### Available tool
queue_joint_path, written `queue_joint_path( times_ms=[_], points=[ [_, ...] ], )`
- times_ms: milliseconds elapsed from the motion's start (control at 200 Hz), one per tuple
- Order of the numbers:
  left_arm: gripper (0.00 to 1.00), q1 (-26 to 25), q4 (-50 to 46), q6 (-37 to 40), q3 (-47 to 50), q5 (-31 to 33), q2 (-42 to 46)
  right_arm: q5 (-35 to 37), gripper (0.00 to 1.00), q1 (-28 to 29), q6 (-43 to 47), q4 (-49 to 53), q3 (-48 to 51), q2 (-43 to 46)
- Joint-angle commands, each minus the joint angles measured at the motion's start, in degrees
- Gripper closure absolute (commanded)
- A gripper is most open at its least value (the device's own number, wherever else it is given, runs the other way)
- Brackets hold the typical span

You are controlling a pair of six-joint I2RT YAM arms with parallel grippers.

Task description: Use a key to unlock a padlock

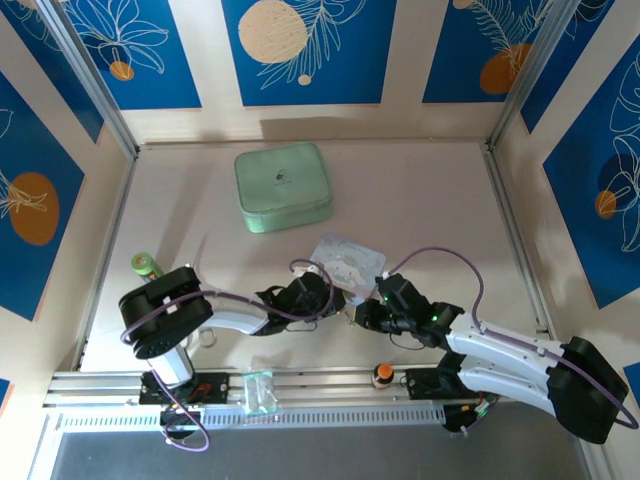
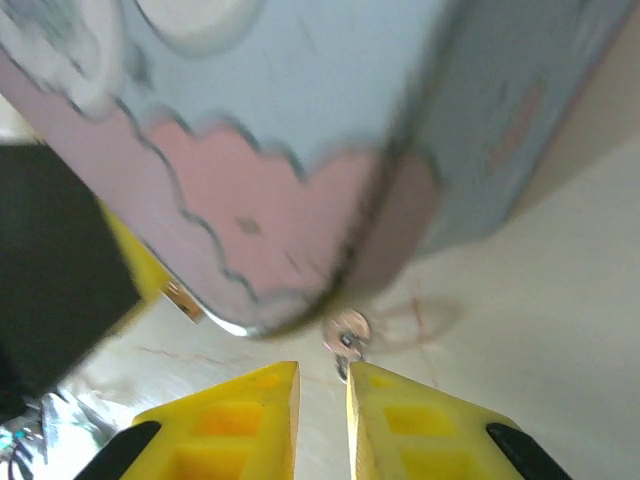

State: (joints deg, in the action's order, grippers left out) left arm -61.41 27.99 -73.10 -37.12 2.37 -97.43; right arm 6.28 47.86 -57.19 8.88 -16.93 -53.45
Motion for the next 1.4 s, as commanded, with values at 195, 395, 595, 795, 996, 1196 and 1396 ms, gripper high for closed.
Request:
queue_joint_path(
  times_ms=[195,395,595,795,996,1196,1396],
  points=[
    [0.82,0.5,0.0,1.9,-1.8,-1.3,-2.4,5.9,0.64,4.5,4.2,5.7,-6.5,-7.1],
    [0.73,1.2,2.2,1.1,1.4,-0.7,-1.8,10.0,0.65,7.6,5.1,6.7,-10.1,-14.6],
    [0.59,1.5,3.0,1.5,2.4,-1.4,-1.8,16.3,0.68,9.9,2.2,15.4,-16.4,-21.5],
    [0.56,1.7,0.6,1.5,5.4,2.5,2.4,16.2,0.7,12.3,1.9,16.0,-18.1,-26.8],
    [0.53,2.4,-1.5,2.8,7.7,4.0,6.8,18.2,0.72,17.3,-3.3,23.0,-21.8,-32.7],
    [0.44,2.7,-4.3,4.8,8.4,5.6,11.6,17.3,0.98,17.1,-3.6,23.6,-21.2,-32.3],
    [0.43,2.7,-9.7,6.8,9.1,8.5,18.0,12.5,1.0,13.2,-1.5,18.1,-17.0,-22.4]
  ],
)
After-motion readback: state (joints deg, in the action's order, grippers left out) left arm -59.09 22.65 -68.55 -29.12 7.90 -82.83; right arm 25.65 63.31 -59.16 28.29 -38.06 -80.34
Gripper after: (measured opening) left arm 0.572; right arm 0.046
